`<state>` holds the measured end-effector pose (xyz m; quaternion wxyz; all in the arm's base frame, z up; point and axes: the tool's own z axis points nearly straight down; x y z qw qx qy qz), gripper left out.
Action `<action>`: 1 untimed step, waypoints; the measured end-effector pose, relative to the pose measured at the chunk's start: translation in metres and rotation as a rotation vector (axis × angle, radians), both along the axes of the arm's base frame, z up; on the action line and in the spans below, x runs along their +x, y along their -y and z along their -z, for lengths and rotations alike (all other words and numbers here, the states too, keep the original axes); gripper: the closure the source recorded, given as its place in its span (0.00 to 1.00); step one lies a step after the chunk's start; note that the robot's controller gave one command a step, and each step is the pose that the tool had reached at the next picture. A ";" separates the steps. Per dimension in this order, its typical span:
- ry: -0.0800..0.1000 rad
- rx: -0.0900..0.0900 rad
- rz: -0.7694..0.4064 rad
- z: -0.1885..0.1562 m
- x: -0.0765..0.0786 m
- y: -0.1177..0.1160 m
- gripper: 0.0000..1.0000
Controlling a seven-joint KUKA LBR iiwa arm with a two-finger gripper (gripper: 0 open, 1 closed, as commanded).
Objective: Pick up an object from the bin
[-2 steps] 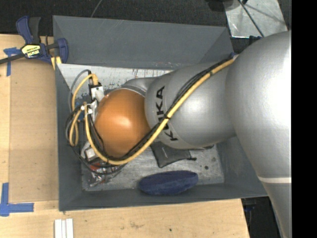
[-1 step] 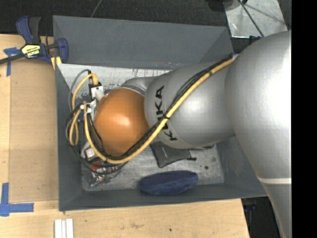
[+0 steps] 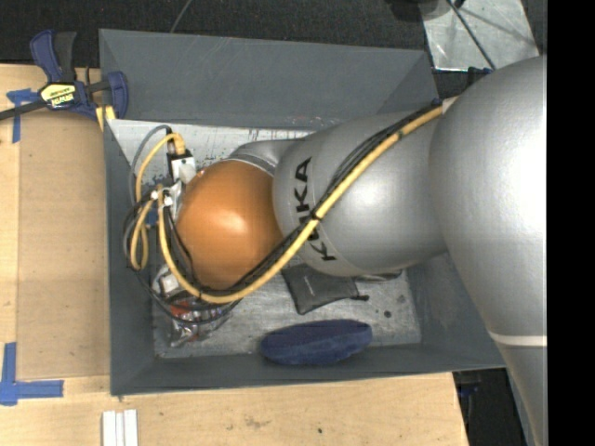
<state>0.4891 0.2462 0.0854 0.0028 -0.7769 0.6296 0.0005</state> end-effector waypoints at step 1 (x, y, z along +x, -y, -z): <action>0.006 0.001 0.003 -0.077 0.002 -0.001 1.00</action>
Offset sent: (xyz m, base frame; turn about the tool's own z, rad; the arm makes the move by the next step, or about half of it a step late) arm -0.0001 -0.0001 0.0727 0.0000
